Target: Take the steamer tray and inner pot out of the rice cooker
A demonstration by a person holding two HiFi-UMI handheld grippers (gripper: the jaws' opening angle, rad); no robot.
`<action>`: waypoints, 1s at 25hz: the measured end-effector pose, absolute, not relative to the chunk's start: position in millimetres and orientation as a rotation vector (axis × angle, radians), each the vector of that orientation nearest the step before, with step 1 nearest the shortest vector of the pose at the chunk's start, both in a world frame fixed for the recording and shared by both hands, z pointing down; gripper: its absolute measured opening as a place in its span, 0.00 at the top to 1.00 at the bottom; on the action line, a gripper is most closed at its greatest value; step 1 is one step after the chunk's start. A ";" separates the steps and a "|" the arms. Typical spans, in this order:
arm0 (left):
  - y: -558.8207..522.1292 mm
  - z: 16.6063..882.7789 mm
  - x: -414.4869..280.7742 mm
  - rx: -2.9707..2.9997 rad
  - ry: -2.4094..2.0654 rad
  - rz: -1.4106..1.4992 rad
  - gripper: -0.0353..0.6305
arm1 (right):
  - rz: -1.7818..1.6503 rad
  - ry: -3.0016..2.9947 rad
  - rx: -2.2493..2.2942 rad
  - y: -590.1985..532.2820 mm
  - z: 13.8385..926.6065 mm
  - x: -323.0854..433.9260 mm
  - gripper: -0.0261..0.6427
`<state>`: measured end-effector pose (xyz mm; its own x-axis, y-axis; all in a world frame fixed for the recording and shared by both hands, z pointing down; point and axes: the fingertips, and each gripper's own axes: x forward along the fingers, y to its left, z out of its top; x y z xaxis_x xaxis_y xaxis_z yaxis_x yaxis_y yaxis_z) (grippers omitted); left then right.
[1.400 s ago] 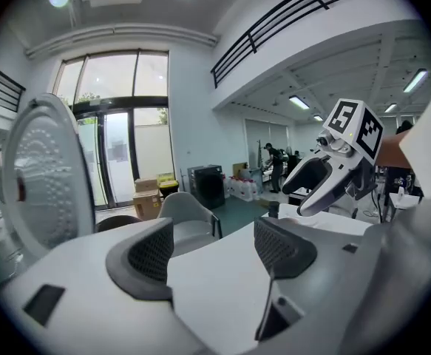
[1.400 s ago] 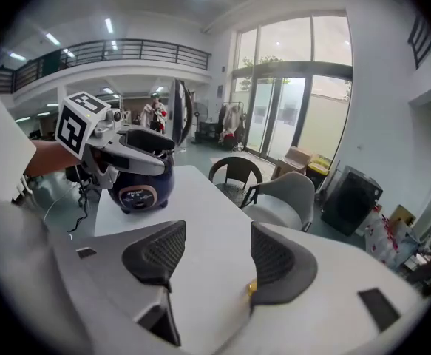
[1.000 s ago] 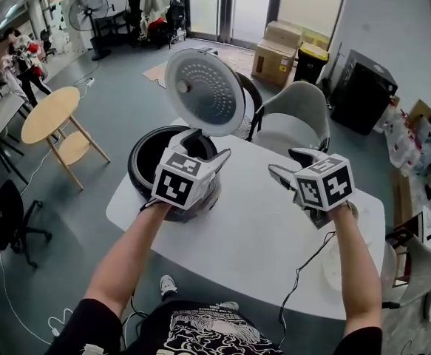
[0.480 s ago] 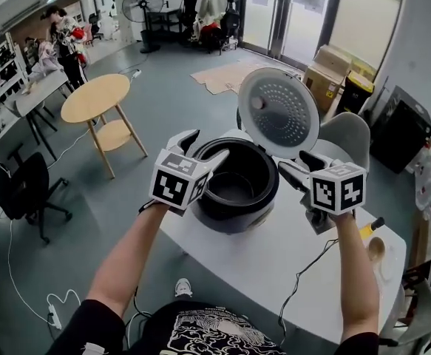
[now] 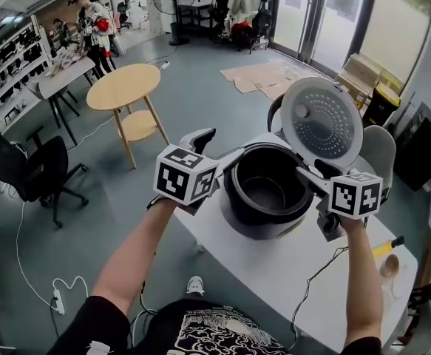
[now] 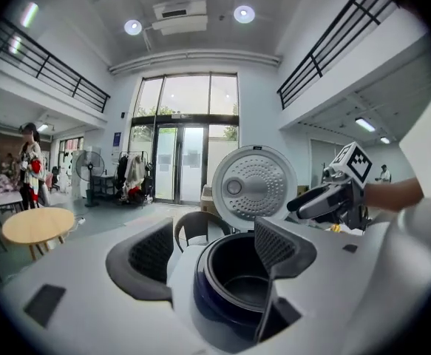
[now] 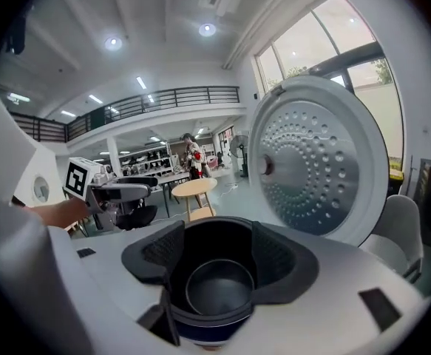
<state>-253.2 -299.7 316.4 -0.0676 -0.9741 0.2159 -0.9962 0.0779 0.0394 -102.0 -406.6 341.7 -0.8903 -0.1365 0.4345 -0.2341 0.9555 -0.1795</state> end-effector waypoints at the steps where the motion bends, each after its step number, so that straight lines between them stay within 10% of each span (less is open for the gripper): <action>1: -299.2 315.9 -256.2 2.018 -2.124 0.133 0.42 | 0.342 -2.675 0.259 -405.6 343.6 -105.7 0.51; 25: -352.2 409.0 -262.5 1.821 -1.233 -0.255 0.42 | 1.040 -2.460 0.379 -438.2 430.3 -69.7 0.51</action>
